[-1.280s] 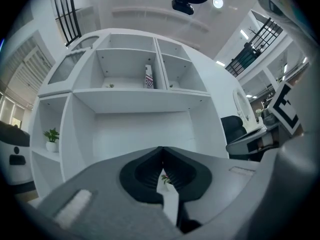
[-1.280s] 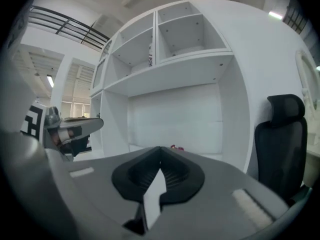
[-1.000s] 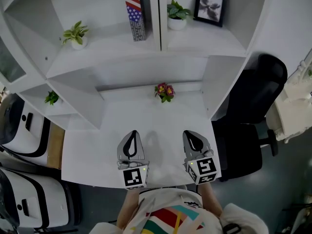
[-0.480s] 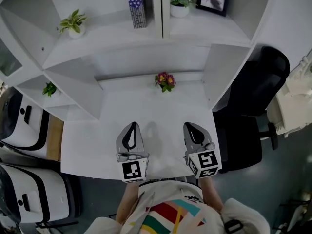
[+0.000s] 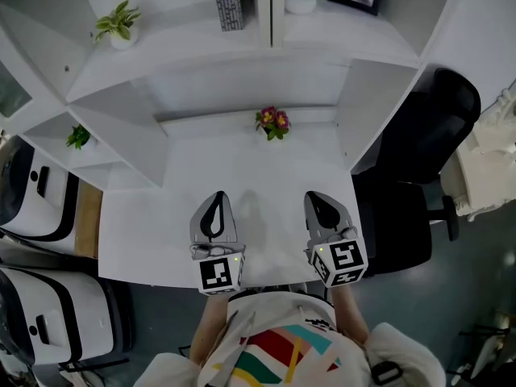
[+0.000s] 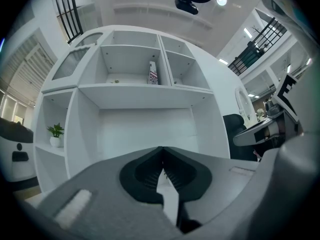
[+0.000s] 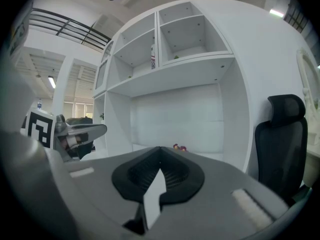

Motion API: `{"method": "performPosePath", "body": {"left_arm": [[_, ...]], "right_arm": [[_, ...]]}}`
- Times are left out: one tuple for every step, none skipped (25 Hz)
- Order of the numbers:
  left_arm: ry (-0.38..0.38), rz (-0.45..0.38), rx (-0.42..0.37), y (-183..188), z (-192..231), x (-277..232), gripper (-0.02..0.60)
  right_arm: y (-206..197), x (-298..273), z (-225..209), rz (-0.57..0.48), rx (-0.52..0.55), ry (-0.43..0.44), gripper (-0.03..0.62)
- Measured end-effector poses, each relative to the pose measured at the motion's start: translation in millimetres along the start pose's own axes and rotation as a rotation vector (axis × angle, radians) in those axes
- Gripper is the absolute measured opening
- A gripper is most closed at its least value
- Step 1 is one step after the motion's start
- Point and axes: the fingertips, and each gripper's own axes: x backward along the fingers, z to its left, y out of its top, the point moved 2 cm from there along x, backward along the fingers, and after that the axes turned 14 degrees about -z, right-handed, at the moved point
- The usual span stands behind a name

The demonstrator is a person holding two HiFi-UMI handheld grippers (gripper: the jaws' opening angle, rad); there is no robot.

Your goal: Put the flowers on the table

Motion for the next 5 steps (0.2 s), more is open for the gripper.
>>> {"method": "performPosePath", "body": {"left_arm": [[0.000,-0.001,0.000,-1.5,0.3,0.5,0.003],[0.000,-0.002,0.001,-2.2,0.2,0.8,0.003],[0.000,0.000,0.004,-2.3,0.1,0.8,0.003],[0.000,0.003,0.007,-1.9,0.1,0.8,0.003],[0.001,0.005,0.009,-1.5,0.2,0.7,0.003]], "right_arm": [[1.2,-0.6,-0.3,-0.004,0.003,-0.001,0.002],[2.4,-1.1,-0.6,-0.009,0.005,-0.001,0.002],[3.5,-1.6,-0.9,-0.012,0.007,-0.001,0.002],[4.5,-2.1,-1.2,-0.016,0.007,-0.001,0.002],[5.4,-2.5,-1.5,-0.019,0.008,-0.001,0.002]]}}
